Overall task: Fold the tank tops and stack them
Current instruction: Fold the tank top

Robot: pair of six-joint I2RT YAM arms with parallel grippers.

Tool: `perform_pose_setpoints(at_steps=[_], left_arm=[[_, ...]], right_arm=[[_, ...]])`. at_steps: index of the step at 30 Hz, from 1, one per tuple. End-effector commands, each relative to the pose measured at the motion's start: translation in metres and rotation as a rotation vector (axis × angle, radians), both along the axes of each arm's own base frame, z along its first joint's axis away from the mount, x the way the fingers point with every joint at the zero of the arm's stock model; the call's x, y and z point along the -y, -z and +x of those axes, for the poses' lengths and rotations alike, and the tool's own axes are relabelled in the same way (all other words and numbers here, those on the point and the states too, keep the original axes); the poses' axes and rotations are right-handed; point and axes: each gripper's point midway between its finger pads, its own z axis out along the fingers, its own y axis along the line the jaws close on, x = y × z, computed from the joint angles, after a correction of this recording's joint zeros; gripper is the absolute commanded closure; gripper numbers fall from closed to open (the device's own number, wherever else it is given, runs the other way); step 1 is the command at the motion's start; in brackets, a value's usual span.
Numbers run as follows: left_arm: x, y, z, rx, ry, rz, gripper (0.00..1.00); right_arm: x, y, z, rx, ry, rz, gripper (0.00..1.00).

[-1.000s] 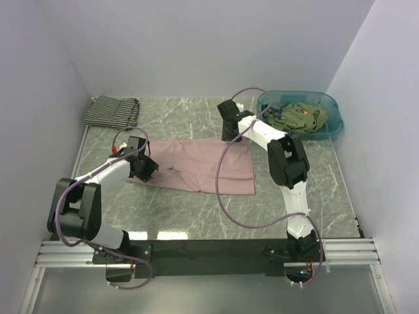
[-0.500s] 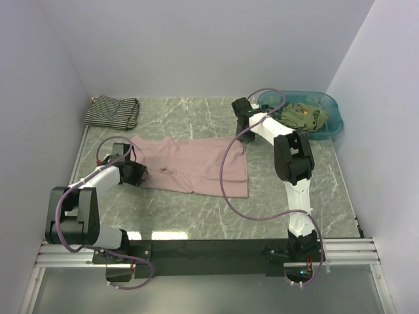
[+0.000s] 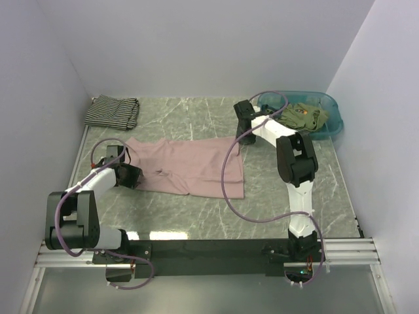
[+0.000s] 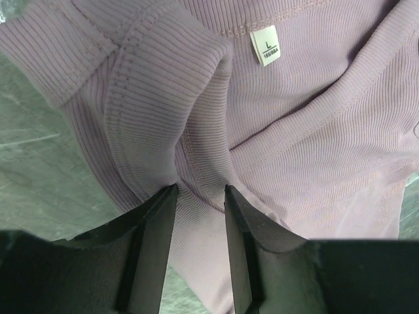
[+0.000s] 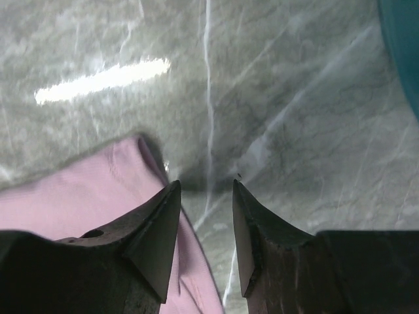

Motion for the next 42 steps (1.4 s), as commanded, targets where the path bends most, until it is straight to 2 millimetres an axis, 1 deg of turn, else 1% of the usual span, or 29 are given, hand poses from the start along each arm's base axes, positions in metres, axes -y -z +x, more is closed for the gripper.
perform_pose_setpoints(at_steps=[1, 3, 4, 5, 6, 9, 10, 11, 13, 16, 17, 18, 19, 20, 22, 23, 24, 25, 26, 28, 29, 30, 33, 34, 35, 38, 39, 41, 42], left_arm=[[-0.007, 0.026, -0.036, -0.160, 0.023, 0.046, 0.57], [-0.008, 0.025, -0.036, -0.156, 0.024, 0.050, 0.57], [-0.008, 0.023, -0.035, -0.148, 0.026, 0.053, 0.57], [-0.009, 0.023, -0.035, -0.150, 0.027, 0.056, 0.57], [-0.010, 0.023, -0.035, -0.150, 0.026, 0.058, 0.57], [-0.009, 0.024, -0.035, -0.154, 0.037, 0.059, 0.57], [-0.009, 0.025, -0.036, -0.158, 0.041, 0.059, 0.57], [-0.009, 0.025, -0.035, -0.156, 0.040, 0.059, 0.57], [-0.010, 0.025, -0.035, -0.153, 0.042, 0.063, 0.58], [-0.009, 0.026, -0.034, -0.150, 0.049, 0.061, 0.58], [-0.009, 0.027, -0.035, -0.151, 0.049, 0.060, 0.58], [-0.008, 0.027, -0.035, -0.154, 0.052, 0.059, 0.58], [-0.008, 0.028, -0.035, -0.157, 0.054, 0.058, 0.58], [-0.007, 0.029, -0.036, -0.160, 0.057, 0.055, 0.58], [-0.008, 0.029, -0.036, -0.158, 0.060, 0.060, 0.58], [-0.008, 0.029, -0.036, -0.158, 0.062, 0.063, 0.58], [-0.008, 0.028, -0.036, -0.158, 0.064, 0.063, 0.58], [-0.008, 0.028, -0.036, -0.160, 0.065, 0.064, 0.58], [-0.009, 0.028, -0.036, -0.158, 0.063, 0.065, 0.58], [-0.009, 0.028, -0.036, -0.159, 0.067, 0.070, 0.58], [-0.010, 0.028, -0.036, -0.159, 0.067, 0.070, 0.58], [-0.010, 0.028, -0.036, -0.159, 0.067, 0.070, 0.58], [-0.010, 0.029, -0.038, -0.167, 0.071, 0.071, 0.58], [-0.010, 0.029, -0.038, -0.167, 0.073, 0.074, 0.58], [-0.010, 0.029, -0.038, -0.167, 0.074, 0.074, 0.58], [-0.011, 0.029, -0.039, -0.172, 0.076, 0.086, 0.58], [-0.012, 0.028, -0.039, -0.172, 0.076, 0.089, 0.58], [-0.013, 0.028, -0.038, -0.173, 0.079, 0.097, 0.58], [-0.013, 0.028, -0.038, -0.176, 0.080, 0.097, 0.58]], right_arm=[[-0.017, -0.044, 0.006, 0.116, -0.018, 0.067, 0.55], [-0.014, -0.049, 0.002, 0.128, 0.005, 0.054, 0.55], [-0.013, -0.043, -0.005, 0.116, 0.007, 0.057, 0.55], [-0.012, -0.053, -0.006, 0.146, 0.021, 0.068, 0.55], [-0.013, -0.057, -0.005, 0.169, 0.027, 0.080, 0.55], [-0.015, -0.056, -0.009, 0.171, 0.021, 0.100, 0.53], [-0.017, -0.060, -0.004, 0.179, 0.017, 0.104, 0.54], [-0.020, -0.052, -0.003, 0.161, 0.005, 0.098, 0.54], [-0.024, -0.052, 0.003, 0.169, -0.006, 0.110, 0.55], [-0.029, -0.046, 0.010, 0.174, -0.018, 0.118, 0.55], [-0.031, -0.043, 0.016, 0.166, -0.019, 0.114, 0.55], [-0.031, -0.039, 0.016, 0.148, -0.021, 0.105, 0.55], [-0.034, -0.042, 0.021, 0.154, -0.023, 0.114, 0.56], [-0.035, -0.036, 0.022, 0.144, -0.026, 0.109, 0.56], [-0.039, -0.036, 0.027, 0.151, -0.031, 0.120, 0.56], [-0.040, -0.031, 0.028, 0.141, -0.034, 0.119, 0.56], [-0.040, -0.028, 0.028, 0.130, -0.034, 0.114, 0.58], [-0.040, -0.030, 0.032, 0.134, -0.030, 0.113, 0.59], [-0.038, -0.024, 0.032, 0.120, -0.018, 0.099, 0.61], [-0.033, -0.020, 0.029, 0.098, -0.007, 0.076, 0.62], [-0.034, -0.021, 0.028, 0.103, -0.006, 0.083, 0.63], [-0.035, -0.022, 0.030, 0.117, -0.007, 0.089, 0.68], [-0.033, -0.017, 0.029, 0.104, 0.003, 0.077, 0.74], [-0.034, -0.020, 0.032, 0.111, 0.004, 0.074, 0.79], [-0.033, -0.017, 0.032, 0.098, 0.006, 0.066, 0.81], [-0.029, -0.015, 0.035, 0.100, 0.013, 0.043, 0.89], [-0.027, -0.017, 0.037, 0.107, 0.019, 0.036, 0.94], [-0.025, -0.019, 0.037, 0.109, 0.028, 0.017, 0.97], [-0.023, -0.021, 0.038, 0.113, 0.033, 0.012, 1.00]])
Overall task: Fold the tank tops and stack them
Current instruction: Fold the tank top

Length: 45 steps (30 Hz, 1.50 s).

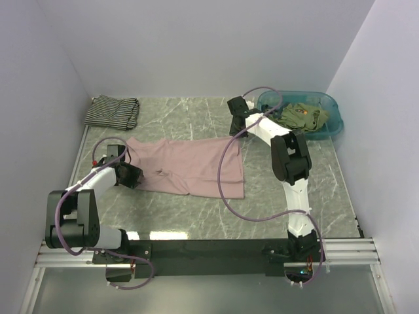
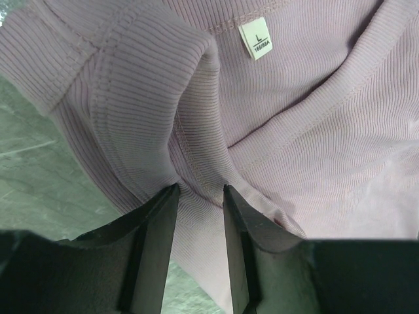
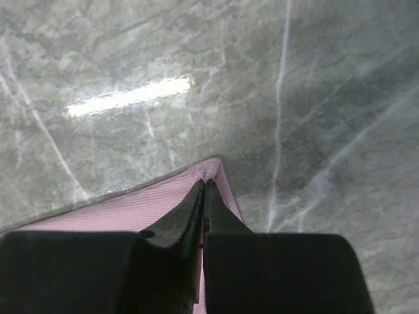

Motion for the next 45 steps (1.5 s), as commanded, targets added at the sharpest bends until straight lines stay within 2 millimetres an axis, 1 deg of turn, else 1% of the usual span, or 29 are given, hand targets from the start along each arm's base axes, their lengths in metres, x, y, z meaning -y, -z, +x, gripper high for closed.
perform_pose_setpoints(at_steps=[1, 3, 6, 11, 14, 16, 20, 21, 23, 24, 25, 27, 28, 29, 30, 31, 32, 34, 35, 36, 37, 38, 39, 40, 41, 42, 43, 44, 45], left_arm=[[-0.014, 0.028, -0.039, -0.176, 0.012, 0.077, 0.58], [-0.014, 0.029, -0.039, -0.181, 0.014, 0.079, 0.58], [-0.014, 0.030, -0.042, -0.188, 0.020, 0.085, 0.58], [-0.015, 0.031, -0.045, -0.195, 0.026, 0.092, 0.58], [-0.015, 0.030, -0.043, -0.190, 0.038, 0.091, 0.58], [-0.009, 0.027, -0.040, -0.178, 0.078, 0.069, 0.58], [0.001, 0.004, -0.016, -0.068, 0.164, 0.043, 0.54], [0.003, -0.008, -0.006, -0.017, 0.195, 0.047, 0.51], [0.008, -0.030, 0.009, 0.047, 0.231, 0.041, 0.47], [0.009, -0.037, 0.014, 0.070, 0.254, 0.046, 0.43], [0.013, -0.048, 0.018, 0.106, 0.274, 0.045, 0.41], [0.018, -0.074, 0.032, 0.187, 0.313, 0.059, 0.37], [0.023, -0.082, 0.037, 0.215, 0.336, 0.056, 0.36], [0.027, -0.098, 0.046, 0.258, 0.352, 0.057, 0.36], [0.027, -0.104, 0.051, 0.278, 0.371, 0.069, 0.36], [0.036, -0.110, 0.055, 0.292, 0.402, 0.077, 0.36], [0.037, -0.125, 0.068, 0.334, 0.409, 0.104, 0.36], [0.045, -0.128, 0.085, 0.356, 0.479, 0.154, 0.37], [0.045, -0.142, 0.099, 0.364, 0.481, 0.202, 0.38], [0.039, -0.125, 0.110, 0.306, 0.499, 0.282, 0.38], [0.048, -0.122, 0.118, 0.300, 0.539, 0.326, 0.39], [0.050, -0.128, 0.132, 0.305, 0.545, 0.361, 0.39], [0.051, -0.104, 0.141, 0.247, 0.588, 0.389, 0.39], [0.057, -0.097, 0.148, 0.236, 0.622, 0.396, 0.40], [0.061, -0.101, 0.162, 0.250, 0.634, 0.403, 0.40], [0.065, -0.074, 0.166, 0.190, 0.674, 0.384, 0.41], [0.070, -0.069, 0.173, 0.191, 0.703, 0.375, 0.41], [0.074, -0.073, 0.185, 0.207, 0.716, 0.373, 0.41], [0.075, -0.053, 0.185, 0.152, 0.751, 0.369, 0.42]], right_arm=[[0.011, -0.016, 0.015, 0.048, 0.044, -0.058, 1.00], [0.016, -0.018, 0.017, 0.045, 0.056, -0.070, 1.00], [0.019, -0.030, 0.027, 0.071, 0.066, -0.088, 1.00], [0.022, -0.024, 0.033, 0.055, 0.064, -0.114, 1.00], [0.023, -0.019, 0.032, 0.045, 0.062, -0.116, 0.98], [0.025, -0.017, 0.028, 0.032, 0.067, -0.121, 0.95], [0.026, -0.018, 0.022, 0.033, 0.056, -0.109, 0.75], [0.026, -0.018, 0.020, 0.031, 0.054, -0.108, 0.66], [0.024, -0.026, 0.020, 0.045, 0.043, -0.093, 0.57], [0.024, -0.027, 0.018, 0.045, 0.044, -0.092, 0.56], [0.024, -0.037, 0.019, 0.063, 0.041, -0.083, 0.55], [0.024, -0.044, 0.020, 0.090, 0.038, -0.076, 0.53], [0.023, -0.053, 0.021, 0.108, 0.030, -0.069, 0.53], [0.021, -0.056, 0.022, 0.114, 0.024, -0.063, 0.53], [0.021, -0.056, 0.024, 0.115, 0.022, -0.063, 0.53], [0.020, -0.057, 0.025, 0.113, 0.019, -0.063, 0.53], [0.019, -0.056, 0.024, 0.102, 0.012, -0.056, 0.53], [0.016, -0.055, 0.022, 0.099, 0.003, -0.040, 0.53], [0.012, -0.055, 0.023, 0.101, -0.004, -0.022, 0.53], [0.012, -0.055, 0.021, 0.097, -0.005, -0.018, 0.53], [0.011, -0.056, 0.020, 0.100, -0.001, -0.011, 0.53], [0.009, -0.059, 0.022, 0.111, -0.008, -0.004, 0.53], [0.009, -0.058, 0.020, 0.108, -0.015, 0.002, 0.53], [0.009, -0.060, 0.020, 0.114, -0.016, -0.001, 0.53], [0.010, -0.061, 0.020, 0.113, -0.017, -0.003, 0.53], [0.009, -0.061, 0.020, 0.112, -0.023, -0.001, 0.53], [0.008, -0.062, 0.020, 0.111, -0.026, 0.001, 0.53], [0.009, -0.062, 0.019, 0.105, -0.028, 0.002, 0.53], [0.008, -0.062, 0.018, 0.105, -0.036, -0.001, 0.53]])
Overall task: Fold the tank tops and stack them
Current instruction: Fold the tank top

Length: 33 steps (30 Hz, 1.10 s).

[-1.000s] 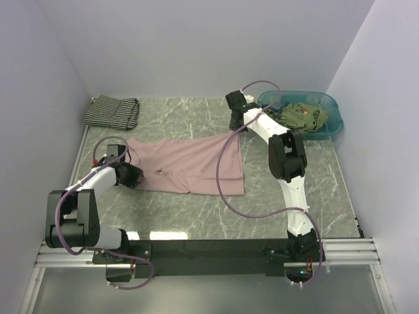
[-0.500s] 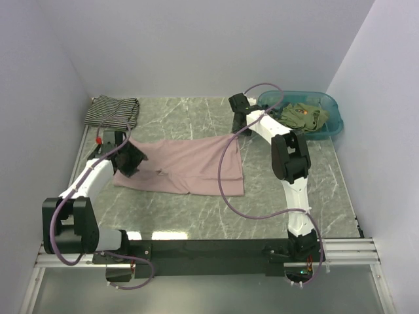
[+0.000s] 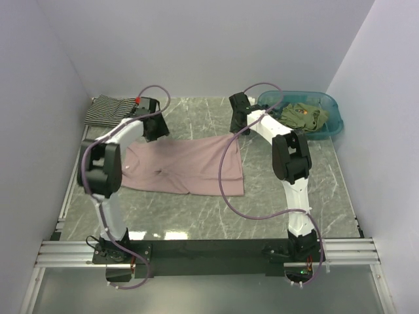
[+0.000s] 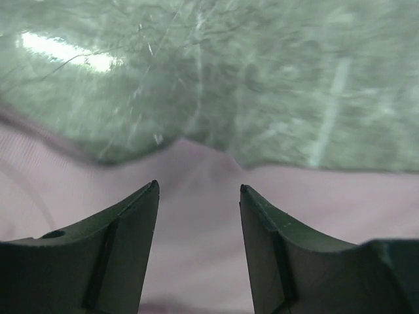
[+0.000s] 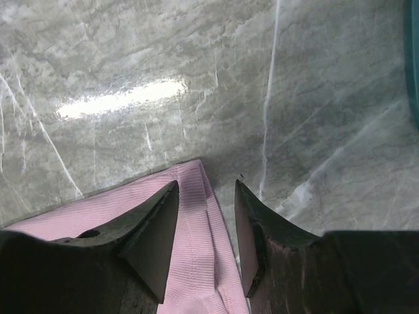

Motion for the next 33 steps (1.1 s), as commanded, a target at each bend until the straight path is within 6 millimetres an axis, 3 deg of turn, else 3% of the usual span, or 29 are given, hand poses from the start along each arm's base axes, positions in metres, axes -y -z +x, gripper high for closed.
perform_pose_setpoints(at_steps=[1, 2, 4, 10, 20, 26, 33], left_arm=[[-0.001, 0.020, 0.012, -0.060, 0.106, 0.076, 0.42], [-0.002, 0.014, 0.021, -0.044, 0.112, 0.090, 0.42], [-0.007, 0.022, 0.023, -0.065, 0.117, 0.132, 0.42], [0.005, 0.031, 0.034, -0.075, 0.206, 0.111, 0.42], [0.011, 0.047, 0.027, -0.139, 0.224, 0.080, 0.46], [0.011, 0.058, 0.023, -0.173, 0.240, 0.084, 0.48], [0.010, 0.065, 0.022, -0.189, 0.243, 0.090, 0.55]], right_arm=[[-0.001, -0.049, 0.007, 0.095, -0.015, 0.033, 0.53], [0.000, -0.049, 0.007, 0.095, -0.014, 0.032, 0.53], [0.000, -0.050, 0.004, 0.095, -0.020, 0.030, 0.53], [-0.002, -0.050, 0.002, 0.094, -0.026, 0.046, 0.54], [-0.013, -0.051, -0.001, 0.074, -0.070, 0.097, 0.54], [0.003, -0.040, -0.001, 0.044, -0.044, 0.013, 0.53], [-0.009, -0.022, -0.002, 0.007, -0.083, 0.062, 0.52]])
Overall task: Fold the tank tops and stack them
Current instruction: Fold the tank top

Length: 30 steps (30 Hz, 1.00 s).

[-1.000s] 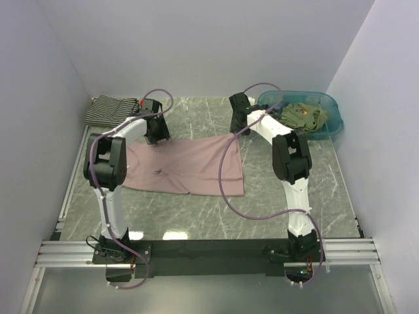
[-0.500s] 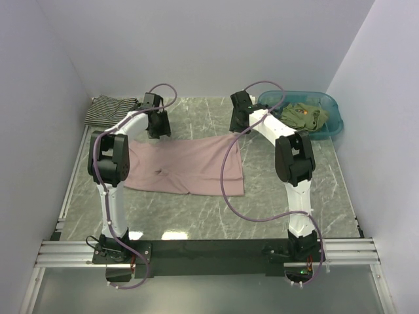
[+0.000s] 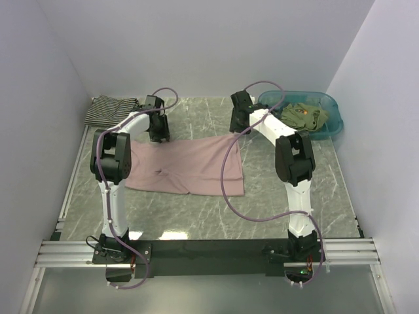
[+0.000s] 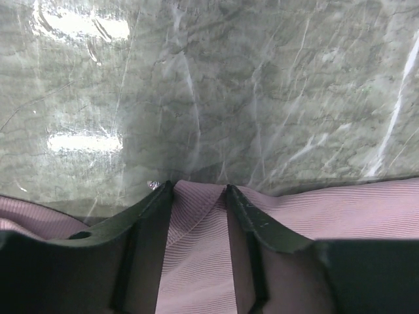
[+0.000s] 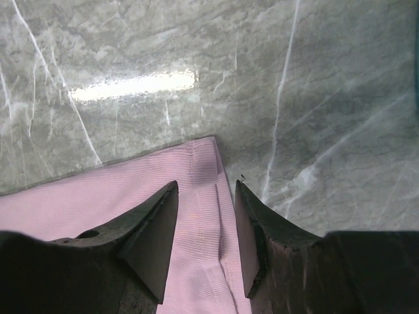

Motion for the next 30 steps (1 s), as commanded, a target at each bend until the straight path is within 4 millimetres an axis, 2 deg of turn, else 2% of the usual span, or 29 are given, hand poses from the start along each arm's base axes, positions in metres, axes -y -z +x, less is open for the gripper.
perform_pose_setpoints(at_steps=[1, 7, 9, 12, 14, 17, 18, 19, 21, 22, 23, 25, 26, 28, 29, 30], left_arm=[[0.002, 0.001, 0.005, -0.005, 0.020, -0.001, 0.56], [0.005, 0.006, 0.003, -0.017, 0.026, -0.017, 0.66], [0.004, 0.004, 0.004, -0.009, 0.019, -0.014, 0.73], [0.004, 0.002, 0.008, 0.009, 0.011, -0.016, 0.87], [0.006, -0.003, 0.009, 0.030, 0.003, -0.030, 0.95], [0.007, -0.008, 0.015, 0.080, -0.024, -0.049, 0.99], [0.008, -0.019, 0.018, 0.112, -0.030, -0.064, 0.99], [0.008, -0.020, 0.023, 0.153, -0.036, -0.070, 0.99], [0.012, -0.042, 0.028, 0.225, -0.056, -0.111, 0.99], [0.011, -0.041, 0.024, 0.236, -0.064, -0.114, 0.99], [0.012, -0.063, 0.033, 0.317, -0.079, -0.140, 0.99], [0.011, -0.068, 0.030, 0.354, -0.094, -0.155, 0.99], [0.013, -0.087, 0.036, 0.418, -0.099, -0.176, 0.99], [0.012, -0.091, 0.033, 0.445, -0.106, -0.187, 0.99], [0.013, -0.105, 0.036, 0.494, -0.106, -0.206, 0.98], [0.013, -0.108, 0.034, 0.502, -0.107, -0.209, 0.98]], right_arm=[[-0.003, -0.002, 0.008, 0.008, -0.016, 0.024, 0.53], [-0.007, 0.015, 0.010, -0.023, -0.013, 0.033, 0.53], [-0.006, 0.020, 0.011, -0.029, -0.003, 0.028, 0.53], [-0.005, 0.025, 0.013, -0.028, 0.009, 0.024, 0.59], [-0.003, 0.025, 0.015, -0.023, 0.019, 0.021, 0.68], [0.001, 0.022, 0.017, -0.006, 0.040, 0.012, 0.81], [0.002, 0.021, 0.017, 0.003, 0.046, 0.013, 0.83], [0.003, 0.018, 0.017, 0.013, 0.052, 0.014, 0.86], [0.004, 0.009, 0.017, 0.048, 0.061, 0.027, 0.89], [0.004, 0.005, 0.017, 0.061, 0.064, 0.028, 0.91], [0.005, -0.003, 0.017, 0.087, 0.069, 0.039, 0.93], [0.006, -0.009, 0.016, 0.114, 0.074, 0.048, 0.95], [0.007, -0.021, 0.017, 0.142, 0.078, 0.056, 0.96], [0.008, -0.030, 0.015, 0.166, 0.083, 0.064, 0.98], [0.009, -0.038, 0.013, 0.189, 0.085, 0.073, 0.98], [0.010, -0.041, 0.012, 0.198, 0.087, 0.074, 0.99]])
